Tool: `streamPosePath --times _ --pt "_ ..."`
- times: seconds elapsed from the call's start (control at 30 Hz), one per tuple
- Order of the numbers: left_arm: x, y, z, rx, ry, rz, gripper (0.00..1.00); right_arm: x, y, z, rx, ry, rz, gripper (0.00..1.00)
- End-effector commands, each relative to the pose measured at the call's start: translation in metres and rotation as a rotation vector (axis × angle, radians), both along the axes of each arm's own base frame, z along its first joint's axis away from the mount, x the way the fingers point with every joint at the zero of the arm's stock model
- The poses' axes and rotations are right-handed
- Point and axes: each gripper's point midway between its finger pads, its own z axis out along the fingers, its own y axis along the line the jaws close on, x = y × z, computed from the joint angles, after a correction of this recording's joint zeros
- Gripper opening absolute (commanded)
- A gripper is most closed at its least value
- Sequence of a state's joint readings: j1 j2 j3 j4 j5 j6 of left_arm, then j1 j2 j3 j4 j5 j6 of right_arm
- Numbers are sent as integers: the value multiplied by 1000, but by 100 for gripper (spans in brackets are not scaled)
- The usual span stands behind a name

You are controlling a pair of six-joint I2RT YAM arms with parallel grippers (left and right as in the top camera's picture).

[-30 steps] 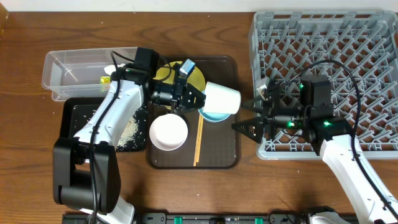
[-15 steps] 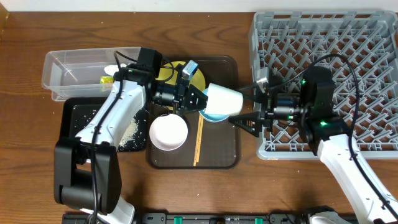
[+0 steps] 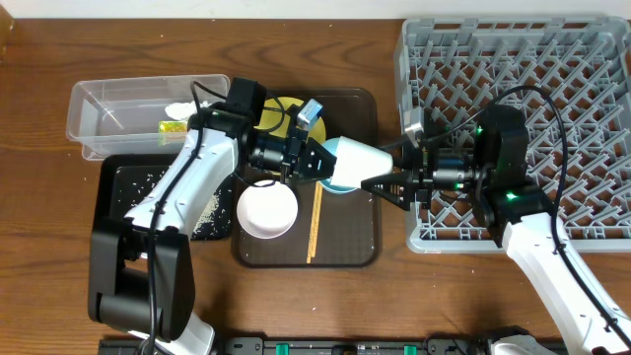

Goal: Sort waste into correct bins and load items into the dishwasher rack
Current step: 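Hand the white cup from the left gripper to the right gripper, then place the white cup upside down in the dish rack with the right gripper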

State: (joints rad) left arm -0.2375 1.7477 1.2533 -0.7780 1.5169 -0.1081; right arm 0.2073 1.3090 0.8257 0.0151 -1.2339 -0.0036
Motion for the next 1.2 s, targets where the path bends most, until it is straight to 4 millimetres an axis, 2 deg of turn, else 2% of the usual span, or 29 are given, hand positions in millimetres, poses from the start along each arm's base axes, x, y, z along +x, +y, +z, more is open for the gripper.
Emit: streamPosePath --times 0.0,0.13,0.17,0.23,0.33,0.43,0.5,0.57,0.6,0.63,0.73,0.93,1.03,1.17 --pt "-1 -1 4 -21 12 -7 6 -2 2 8 13 -11 22 61" --pt "0 -1 1 -9 0 -4 7 -3 2 7 11 -3 22 55" --pt "1 -1 -2 12 -8 1 14 -3 2 6 11 0 21 52" --pt "5 1 -17 95 -29 20 22 -3 2 6 11 4 21 48" --pt "15 10 -51 300 -74 65 29 -3 2 6 10 4 20 43" --pt "26 27 -77 467 -110 115 31 2 1 3 -4 26 -13 34" --pt "34 40 -84 521 -118 152 32 11 -2 -4 -33 60 -76 29" --pt "42 57 -87 564 -118 197 34 19 -5 -11 -63 78 -131 17" --pt "46 67 -89 595 -116 225 34 23 -7 -14 -79 83 -159 4" --pt "49 79 -90 626 -112 253 34 26 -8 -16 -88 88 -180 1" --pt "54 111 -88 704 -122 323 34 35 -12 -18 -109 91 -238 1" --pt "50 165 -65 802 -149 460 34 54 -27 -17 -180 130 -386 1" --pt "45 188 -55 858 -162 521 34 62 -45 -18 -282 161 -501 1" --pt "37 207 -43 908 -172 581 35 71 -93 -21 -488 242 -740 1"
